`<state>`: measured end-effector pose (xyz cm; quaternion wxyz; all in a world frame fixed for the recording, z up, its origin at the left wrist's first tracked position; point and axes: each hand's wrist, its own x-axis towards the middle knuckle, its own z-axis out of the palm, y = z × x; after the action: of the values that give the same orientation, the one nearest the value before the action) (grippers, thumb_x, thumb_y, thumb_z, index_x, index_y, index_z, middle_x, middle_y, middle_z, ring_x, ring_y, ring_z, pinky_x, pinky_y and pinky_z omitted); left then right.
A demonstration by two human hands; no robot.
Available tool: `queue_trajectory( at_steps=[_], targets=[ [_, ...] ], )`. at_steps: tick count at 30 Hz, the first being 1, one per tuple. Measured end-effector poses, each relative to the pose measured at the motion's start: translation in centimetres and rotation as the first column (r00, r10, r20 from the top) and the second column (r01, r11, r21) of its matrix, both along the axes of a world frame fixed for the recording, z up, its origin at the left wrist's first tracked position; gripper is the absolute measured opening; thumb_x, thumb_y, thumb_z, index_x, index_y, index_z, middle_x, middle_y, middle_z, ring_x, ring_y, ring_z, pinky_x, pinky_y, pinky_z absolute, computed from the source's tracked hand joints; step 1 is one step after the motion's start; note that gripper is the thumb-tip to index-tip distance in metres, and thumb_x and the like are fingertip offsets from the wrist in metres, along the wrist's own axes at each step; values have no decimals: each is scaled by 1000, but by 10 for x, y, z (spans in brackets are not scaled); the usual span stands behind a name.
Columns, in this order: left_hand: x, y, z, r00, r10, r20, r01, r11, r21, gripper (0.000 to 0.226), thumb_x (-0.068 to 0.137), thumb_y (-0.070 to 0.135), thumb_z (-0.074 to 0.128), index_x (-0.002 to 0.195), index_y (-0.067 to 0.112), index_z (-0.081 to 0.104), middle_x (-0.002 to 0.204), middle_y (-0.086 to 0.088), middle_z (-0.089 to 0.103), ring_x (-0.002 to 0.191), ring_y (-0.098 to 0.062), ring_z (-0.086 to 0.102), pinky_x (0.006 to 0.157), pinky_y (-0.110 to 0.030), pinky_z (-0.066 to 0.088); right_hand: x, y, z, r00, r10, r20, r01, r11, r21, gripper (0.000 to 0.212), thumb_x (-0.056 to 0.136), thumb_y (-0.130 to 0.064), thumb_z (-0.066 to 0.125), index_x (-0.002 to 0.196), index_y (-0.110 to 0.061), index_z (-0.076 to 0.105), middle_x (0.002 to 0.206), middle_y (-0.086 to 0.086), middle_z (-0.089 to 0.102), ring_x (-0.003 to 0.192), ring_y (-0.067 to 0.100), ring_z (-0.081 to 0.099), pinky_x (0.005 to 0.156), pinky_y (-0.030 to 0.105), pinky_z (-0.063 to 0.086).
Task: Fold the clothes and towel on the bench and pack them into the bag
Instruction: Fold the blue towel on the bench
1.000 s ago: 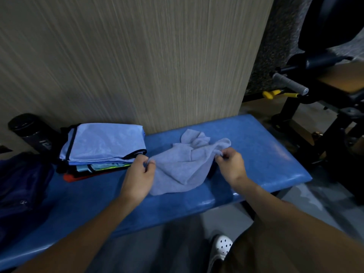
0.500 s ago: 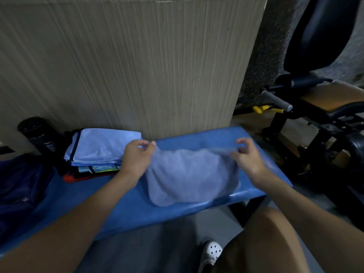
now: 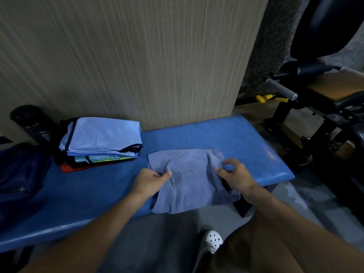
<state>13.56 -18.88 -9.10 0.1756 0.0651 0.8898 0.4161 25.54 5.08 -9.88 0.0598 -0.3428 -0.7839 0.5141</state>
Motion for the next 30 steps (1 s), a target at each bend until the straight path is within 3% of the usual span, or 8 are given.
queue_trajectory(
  at_steps=[5, 8, 12, 15, 18, 21, 24, 30],
  targets=[
    [-6, 1, -13, 1000, -5, -28, 5, 1000, -18, 37, 86, 17, 69, 56, 1, 55, 54, -1, 43, 55, -13, 38, 57, -30, 34, -2, -7, 4, 991, -81, -104, 72, 993, -93, 24, 89, -20, 71, 108, -15, 57, 81, 15, 68, 74, 29, 66, 66, 36, 55],
    [-8, 3, -5, 995, 76, -61, -66, 986, 151, 20, 91, 11, 64, 80, -5, 65, 68, -7, 57, 64, -15, 48, 61, -30, 41, -2, -4, 7, 972, -118, -202, 101, 991, -90, 8, 92, -4, 64, 99, -7, 63, 81, 9, 64, 68, 19, 59, 61, 22, 50],
    [-9, 5, 33, 974, 168, -152, -109, 936, 334, 5, 97, 6, 56, 100, 8, 59, 85, 1, 58, 73, -11, 52, 62, -16, 41, -3, 6, 28, 933, -137, -333, 125, 991, -56, 18, 93, 3, 57, 87, -13, 64, 79, 1, 61, 71, 13, 53, 63, 14, 45],
    [-14, 0, 64, 960, 142, -243, -38, 921, 388, 34, 96, -4, 47, 114, 21, 57, 79, 4, 56, 64, -5, 49, 59, -9, 43, -6, 18, 58, 905, -141, -401, 148, 989, -14, 17, 94, 2, 56, 95, -11, 66, 78, -3, 60, 72, 11, 53, 63, 12, 44],
    [-25, -6, 94, 941, 73, -329, 58, 926, 373, 49, 92, -10, 41, 118, 22, 67, 91, -1, 69, 77, -9, 60, 81, -33, 56, -6, 32, 94, 889, -114, -443, 135, 991, 15, 22, 93, 4, 55, 101, -13, 66, 83, 2, 62, 73, 11, 53, 61, 12, 43],
    [-29, -11, 128, 937, 98, -336, 41, 923, 384, 51, 91, -9, 38, 118, 20, 70, 76, 5, 64, 61, -4, 54, 66, -23, 51, -4, 40, 134, 866, -100, -489, 125, 992, 17, 24, 93, 8, 53, 105, -9, 66, 78, -1, 63, 60, -2, 53, 55, 8, 40],
    [-26, -19, 160, 927, 131, -352, 70, 861, 504, 38, 91, -8, 50, 114, 15, 72, 84, 8, 68, 71, 5, 58, 75, -12, 45, 1, 41, 172, 822, -126, -556, 128, 991, -37, 22, 90, 8, 58, 108, -3, 65, 78, 0, 64, 58, -4, 56, 58, 11, 46],
    [-26, -42, 196, 888, 66, -456, 176, 866, 469, 40, 88, 4, 67, 101, 42, 70, 73, -9, 55, 74, -19, 48, 79, -35, 47, 18, 30, 209, 840, 66, -539, 14, 990, 144, 48, 84, 15, 63, 128, -2, 54, 100, 7, 65, 81, 8, 61, 68, 11, 51]
  ],
)
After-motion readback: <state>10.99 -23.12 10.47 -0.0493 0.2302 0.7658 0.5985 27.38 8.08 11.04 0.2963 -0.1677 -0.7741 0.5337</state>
